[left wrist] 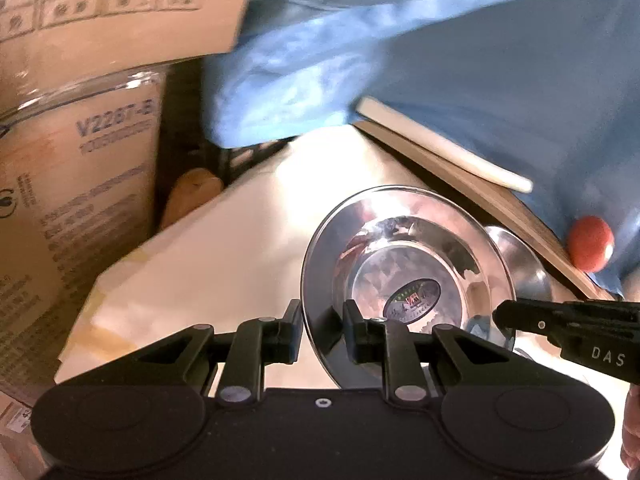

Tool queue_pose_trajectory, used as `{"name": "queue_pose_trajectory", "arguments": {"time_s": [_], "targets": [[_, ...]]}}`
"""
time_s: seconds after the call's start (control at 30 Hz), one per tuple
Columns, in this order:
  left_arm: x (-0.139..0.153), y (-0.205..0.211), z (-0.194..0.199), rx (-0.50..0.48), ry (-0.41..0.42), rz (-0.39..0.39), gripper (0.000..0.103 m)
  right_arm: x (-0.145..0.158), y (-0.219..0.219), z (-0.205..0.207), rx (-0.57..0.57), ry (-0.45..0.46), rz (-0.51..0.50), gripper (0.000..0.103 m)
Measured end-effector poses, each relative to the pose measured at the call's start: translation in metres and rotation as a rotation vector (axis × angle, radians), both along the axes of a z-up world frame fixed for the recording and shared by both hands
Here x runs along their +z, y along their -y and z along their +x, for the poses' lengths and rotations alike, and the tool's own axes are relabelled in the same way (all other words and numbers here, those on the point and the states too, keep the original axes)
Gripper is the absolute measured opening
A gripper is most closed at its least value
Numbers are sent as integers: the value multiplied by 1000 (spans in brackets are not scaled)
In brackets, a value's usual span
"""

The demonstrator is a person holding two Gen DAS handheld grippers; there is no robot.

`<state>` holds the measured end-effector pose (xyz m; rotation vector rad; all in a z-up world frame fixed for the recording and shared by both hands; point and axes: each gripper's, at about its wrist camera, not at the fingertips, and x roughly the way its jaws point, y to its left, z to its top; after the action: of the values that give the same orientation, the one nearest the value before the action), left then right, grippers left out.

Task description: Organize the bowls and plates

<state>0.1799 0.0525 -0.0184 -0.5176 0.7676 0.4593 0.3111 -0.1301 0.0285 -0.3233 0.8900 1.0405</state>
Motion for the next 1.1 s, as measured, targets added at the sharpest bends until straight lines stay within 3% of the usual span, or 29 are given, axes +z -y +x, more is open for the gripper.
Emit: {"name": "queue_pose_trajectory", "arguments": {"time_s": [0.5, 1.1], "targets": [[8, 59, -3, -207, -27, 15, 22, -4, 93, -17, -124, -55, 44, 14], [-4, 99, -1, -305, -162, 9, 24, -22, 144, -23, -183, -137, 33, 14]]}}
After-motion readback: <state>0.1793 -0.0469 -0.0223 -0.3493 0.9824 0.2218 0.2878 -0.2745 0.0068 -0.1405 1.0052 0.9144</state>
